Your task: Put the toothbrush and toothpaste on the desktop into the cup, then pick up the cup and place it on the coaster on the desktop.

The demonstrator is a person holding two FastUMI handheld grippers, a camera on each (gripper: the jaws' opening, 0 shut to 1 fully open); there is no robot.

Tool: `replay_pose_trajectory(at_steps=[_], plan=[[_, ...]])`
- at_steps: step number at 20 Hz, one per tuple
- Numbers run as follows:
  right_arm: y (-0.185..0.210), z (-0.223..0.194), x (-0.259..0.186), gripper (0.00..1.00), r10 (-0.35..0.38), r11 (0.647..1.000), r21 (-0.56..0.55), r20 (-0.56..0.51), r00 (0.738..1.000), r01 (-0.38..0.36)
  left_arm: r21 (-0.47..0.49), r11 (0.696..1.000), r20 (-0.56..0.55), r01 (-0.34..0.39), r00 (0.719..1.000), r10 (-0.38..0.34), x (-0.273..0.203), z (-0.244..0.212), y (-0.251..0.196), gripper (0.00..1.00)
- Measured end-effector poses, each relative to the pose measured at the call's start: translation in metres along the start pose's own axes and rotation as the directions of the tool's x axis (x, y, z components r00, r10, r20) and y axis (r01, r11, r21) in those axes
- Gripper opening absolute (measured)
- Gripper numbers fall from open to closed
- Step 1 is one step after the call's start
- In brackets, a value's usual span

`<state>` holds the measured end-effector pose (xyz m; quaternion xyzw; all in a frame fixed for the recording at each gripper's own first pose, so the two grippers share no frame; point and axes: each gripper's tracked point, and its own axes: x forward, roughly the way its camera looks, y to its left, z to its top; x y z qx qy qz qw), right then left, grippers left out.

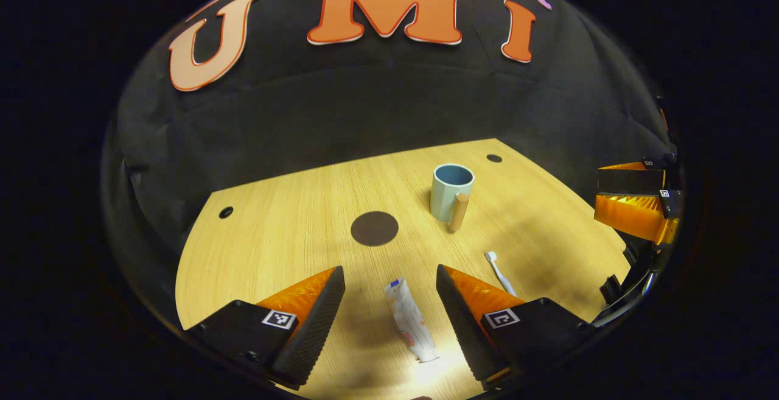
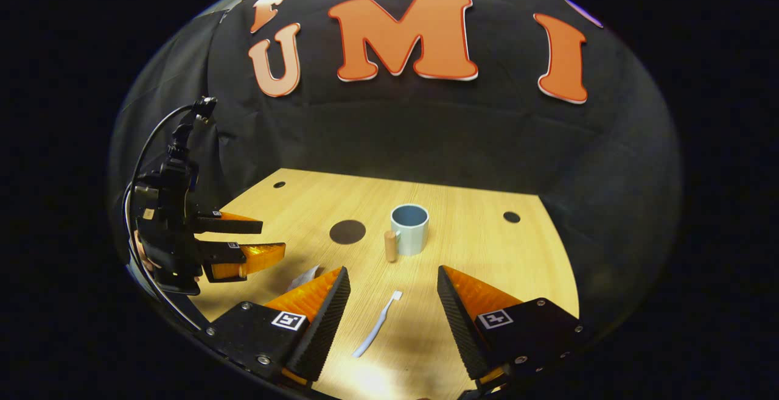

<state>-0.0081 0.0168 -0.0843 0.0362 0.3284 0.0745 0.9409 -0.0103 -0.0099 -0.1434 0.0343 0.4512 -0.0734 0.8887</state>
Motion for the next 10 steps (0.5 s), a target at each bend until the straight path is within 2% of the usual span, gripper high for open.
replay_pose_trajectory(at_steps=[5,10], plan=[[0.003,-0.03,0.03,0.87,-0.001,1.0,0.015,-0.151,0.989,0.003,-0.037,0.999,-0.207,0.031,0.978,-0.038,0.003,-0.015,-0.003,0.97],[0.014,-0.07,0.058,0.75,0.033,0.999,0.017,-0.314,0.949,-0.029,-0.112,0.993,-0.339,0.045,0.937,-0.081,-0.003,-0.022,-0.008,0.96]])
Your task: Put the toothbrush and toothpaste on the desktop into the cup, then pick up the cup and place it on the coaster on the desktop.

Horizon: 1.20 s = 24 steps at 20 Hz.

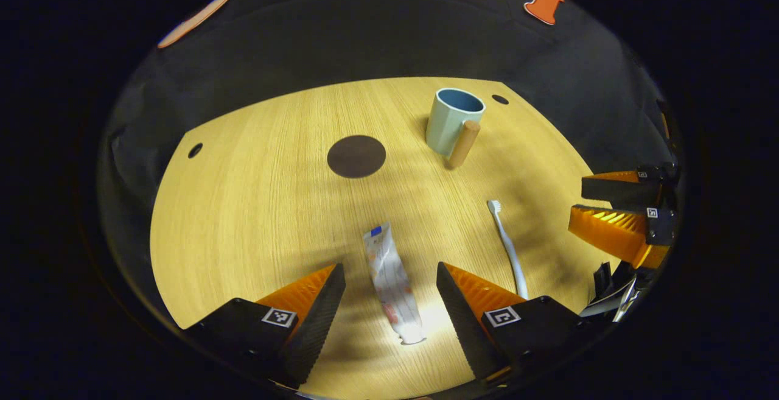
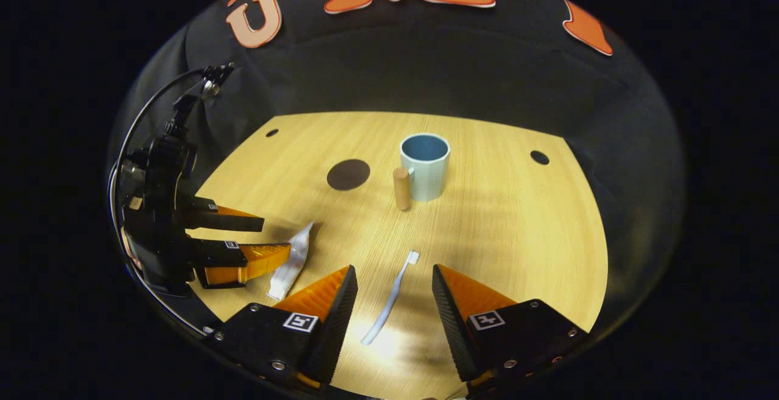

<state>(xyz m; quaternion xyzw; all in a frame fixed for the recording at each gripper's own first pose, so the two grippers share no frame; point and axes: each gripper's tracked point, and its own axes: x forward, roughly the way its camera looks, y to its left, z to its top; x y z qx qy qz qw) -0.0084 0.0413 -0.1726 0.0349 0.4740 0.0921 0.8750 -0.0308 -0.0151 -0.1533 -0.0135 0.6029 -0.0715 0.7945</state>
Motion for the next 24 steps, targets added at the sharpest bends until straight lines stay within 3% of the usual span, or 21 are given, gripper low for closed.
replay_pose_trajectory(at_steps=[1,5,6,7,11,15,17,18,19,20,21,22,23,24], plan=[[0.003,-0.007,0.006,0.69,0.007,1.0,-0.002,-0.028,1.0,-0.007,-0.019,1.0,-0.026,0.006,1.0,-0.006,0.0,0.002,0.0,0.96],[0.006,-0.028,0.03,0.69,0.004,1.0,0.01,-0.132,0.991,-0.003,-0.051,0.999,-0.094,0.003,0.996,-0.008,0.007,-0.007,0.0,0.96],[0.005,-0.033,0.036,0.64,0.003,1.0,0.023,-0.152,0.988,0.0,-0.057,0.998,-0.102,-0.004,0.995,-0.002,0.01,-0.007,0.001,0.96],[0.005,-0.04,0.041,0.69,0.006,0.999,0.037,-0.179,0.984,0.0,-0.065,0.998,-0.116,-0.009,0.993,0.001,0.015,-0.007,0.004,0.96],[0.002,-0.06,0.061,0.67,-0.002,0.999,0.047,-0.259,0.966,0.015,-0.094,0.995,-0.186,-0.027,0.982,0.009,0.019,-0.001,0.003,0.96],[0.005,-0.074,0.074,0.67,-0.004,0.999,0.043,-0.314,0.949,0.018,-0.119,0.992,-0.208,-0.048,0.978,0.023,0.018,0.033,0.0,0.81],[0.006,-0.076,0.072,0.66,-0.011,0.999,0.031,-0.33,0.944,0.022,-0.129,0.991,-0.22,-0.036,0.975,0.007,0.021,0.055,-0.001,0.64],[0.006,-0.075,0.074,0.58,-0.005,0.999,0.034,-0.334,0.943,0.017,-0.126,0.992,-0.195,-0.025,0.981,0.0,0.018,0.077,-0.001,0.52],[0.007,-0.079,0.073,0.55,-0.006,0.999,0.034,-0.346,0.938,0.018,-0.129,0.991,-0.187,-0.022,0.982,-0.002,0.021,0.095,0.003,0.51],[0.006,-0.077,0.073,0.52,-0.016,0.999,0.03,-0.342,0.94,0.028,-0.151,0.988,-0.175,-0.014,0.984,-0.013,0.018,0.117,0.003,0.36],[0.003,-0.078,0.072,0.49,-0.027,0.999,0.018,-0.35,0.936,0.036,-0.154,0.988,-0.159,0.011,0.987,-0.036,0.018,0.138,0.002,0.29],[0.001,-0.077,0.074,0.38,-0.038,0.999,0.013,-0.347,0.937,0.045,-0.159,0.987,-0.157,0.015,0.987,-0.041,0.015,0.158,0.002,0.21],[0.001,-0.077,0.076,0.37,-0.047,0.998,0.012,-0.344,0.938,0.054,-0.165,0.986,-0.137,0.026,0.989,-0.049,0.013,0.183,0.003,0.22],[-0.001,-0.077,0.077,0.27,-0.056,0.997,0.022,-0.344,0.937,0.068,-0.166,0.986,-0.148,0.032,0.987,-0.057,0.014,0.203,0.003,0.16]])
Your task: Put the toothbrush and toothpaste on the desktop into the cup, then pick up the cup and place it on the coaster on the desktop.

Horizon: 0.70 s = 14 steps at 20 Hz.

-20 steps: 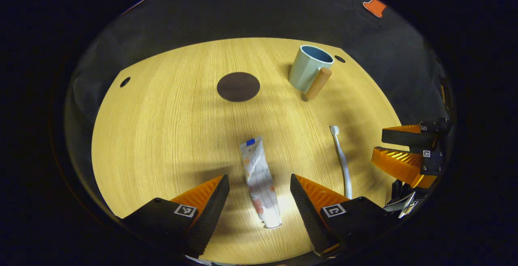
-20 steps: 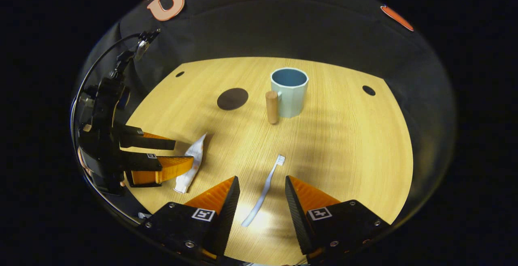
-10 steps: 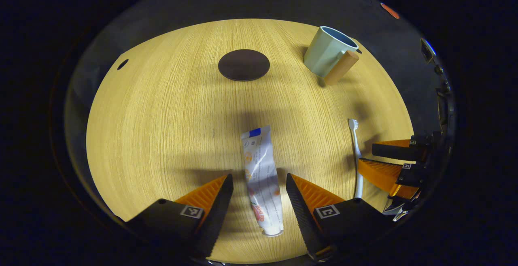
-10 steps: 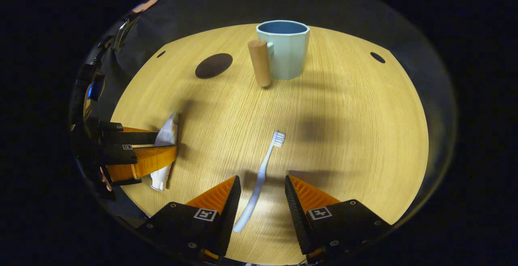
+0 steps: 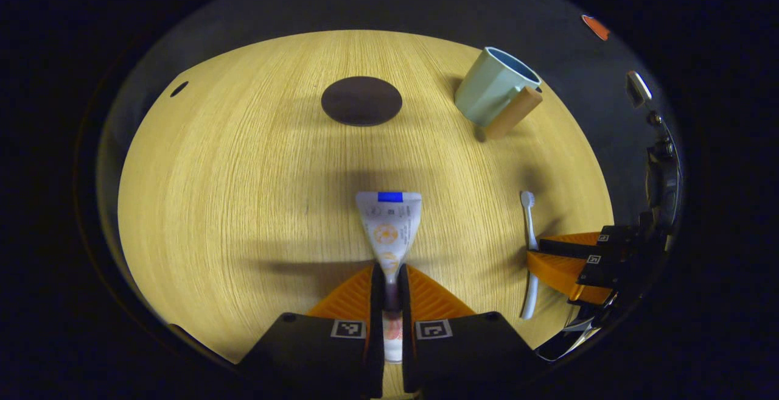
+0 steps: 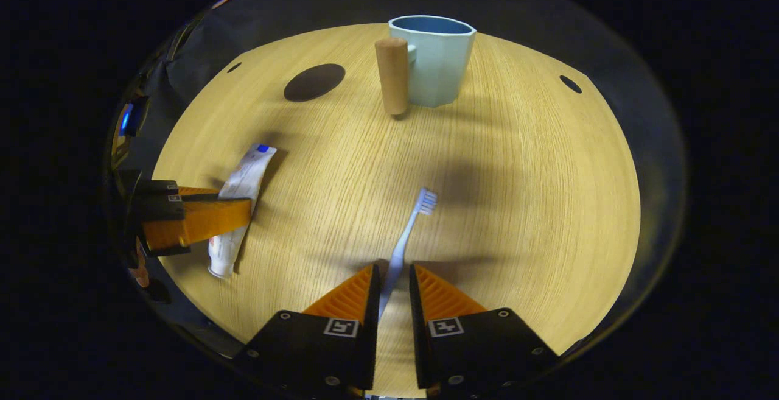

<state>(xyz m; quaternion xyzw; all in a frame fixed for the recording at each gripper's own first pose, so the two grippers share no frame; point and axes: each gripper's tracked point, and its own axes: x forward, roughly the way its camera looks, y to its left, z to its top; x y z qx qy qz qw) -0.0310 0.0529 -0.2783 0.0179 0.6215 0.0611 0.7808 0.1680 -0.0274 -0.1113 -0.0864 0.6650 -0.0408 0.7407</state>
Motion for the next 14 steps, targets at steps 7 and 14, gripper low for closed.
replay_pose_trajectory(at_steps=[7,14], plan=[[-0.001,0.011,0.003,0.08,0.038,0.997,0.066,0.038,0.999,-0.041,-0.058,0.996,0.036,0.062,0.998,-0.06,-0.032,0.137,0.037,0.16],[-0.002,0.021,-0.001,0.07,0.098,0.992,0.07,0.146,0.984,-0.109,-0.058,0.997,0.125,0.053,0.991,-0.046,-0.04,0.149,0.012,0.16]])
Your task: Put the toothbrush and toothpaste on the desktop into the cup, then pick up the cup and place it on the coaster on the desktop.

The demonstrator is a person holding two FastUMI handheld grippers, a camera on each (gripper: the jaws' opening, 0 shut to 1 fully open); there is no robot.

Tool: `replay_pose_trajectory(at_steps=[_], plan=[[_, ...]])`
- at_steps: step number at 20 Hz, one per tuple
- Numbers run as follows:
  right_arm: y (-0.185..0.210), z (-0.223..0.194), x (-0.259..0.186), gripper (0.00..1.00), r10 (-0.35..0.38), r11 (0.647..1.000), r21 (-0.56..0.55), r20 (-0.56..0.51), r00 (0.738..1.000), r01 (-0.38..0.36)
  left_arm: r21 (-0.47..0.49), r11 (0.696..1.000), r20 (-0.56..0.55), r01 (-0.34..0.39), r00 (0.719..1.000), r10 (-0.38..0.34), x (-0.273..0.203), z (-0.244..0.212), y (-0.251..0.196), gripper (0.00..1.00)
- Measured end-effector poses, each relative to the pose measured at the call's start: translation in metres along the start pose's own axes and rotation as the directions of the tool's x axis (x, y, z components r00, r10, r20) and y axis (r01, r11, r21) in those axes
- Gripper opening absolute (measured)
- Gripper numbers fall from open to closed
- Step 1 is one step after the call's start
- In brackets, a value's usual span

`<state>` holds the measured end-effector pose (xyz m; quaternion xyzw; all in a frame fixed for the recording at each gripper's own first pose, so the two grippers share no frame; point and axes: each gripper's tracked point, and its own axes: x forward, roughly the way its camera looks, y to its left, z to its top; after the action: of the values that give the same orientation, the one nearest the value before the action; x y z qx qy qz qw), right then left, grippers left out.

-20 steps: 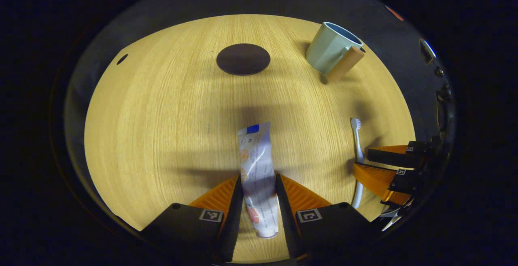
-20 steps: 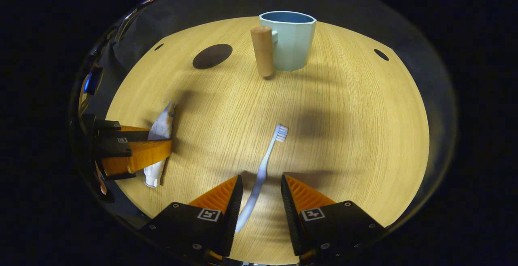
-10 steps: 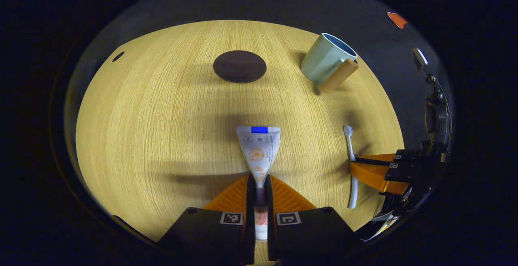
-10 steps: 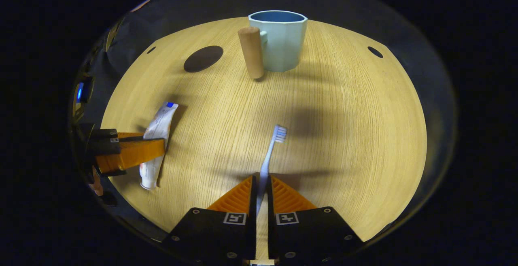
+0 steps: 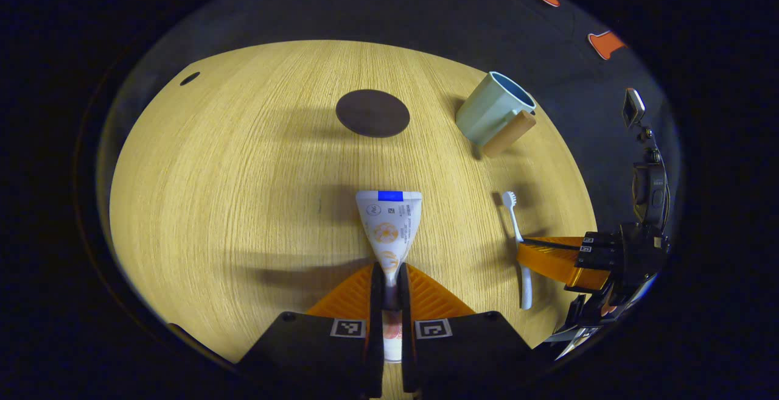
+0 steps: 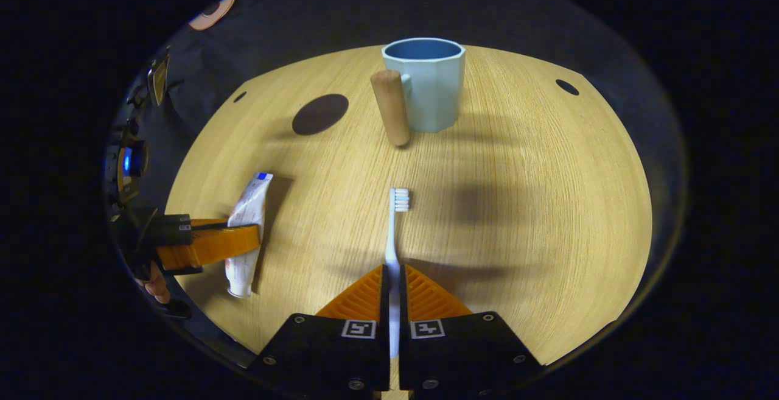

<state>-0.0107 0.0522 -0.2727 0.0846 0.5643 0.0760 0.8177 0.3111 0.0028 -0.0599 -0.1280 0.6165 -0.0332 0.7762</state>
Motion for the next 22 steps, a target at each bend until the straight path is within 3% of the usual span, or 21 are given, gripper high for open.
replay_pose_trajectory(at_steps=[2,4,9,15,19,22], plan=[[-0.004,0.008,-0.004,0.06,0.007,1.0,0.003,0.038,0.999,-0.007,0.01,1.0,0.016,0.008,1.0,-0.008,-0.008,0.011,-0.023,0.16],[-0.002,0.02,-0.008,0.06,0.011,1.0,0.002,0.079,0.997,-0.011,0.021,1.0,0.032,0.014,0.999,-0.014,-0.014,0.009,-0.007,0.16],[-0.005,0.026,-0.021,0.06,0.021,1.0,-0.017,0.16,0.987,-0.018,0.038,0.999,0.077,0.034,0.996,-0.037,-0.02,0.02,-0.017,0.16],[-0.008,0.035,-0.035,0.06,0.035,0.999,-0.001,0.288,0.957,-0.037,0.063,0.998,0.124,0.021,0.992,-0.029,-0.03,0.03,-0.015,0.16],[-0.021,0.032,-0.03,0.05,-0.016,1.0,-0.014,0.261,0.965,0.02,0.067,0.997,0.125,0.031,0.991,-0.039,-0.03,0.031,-0.016,0.16],[-0.013,0.027,-0.013,0.12,0.017,1.0,0.006,0.184,0.983,-0.018,0.061,0.997,0.114,0.039,0.992,-0.046,-0.03,0.031,-0.015,0.17]])
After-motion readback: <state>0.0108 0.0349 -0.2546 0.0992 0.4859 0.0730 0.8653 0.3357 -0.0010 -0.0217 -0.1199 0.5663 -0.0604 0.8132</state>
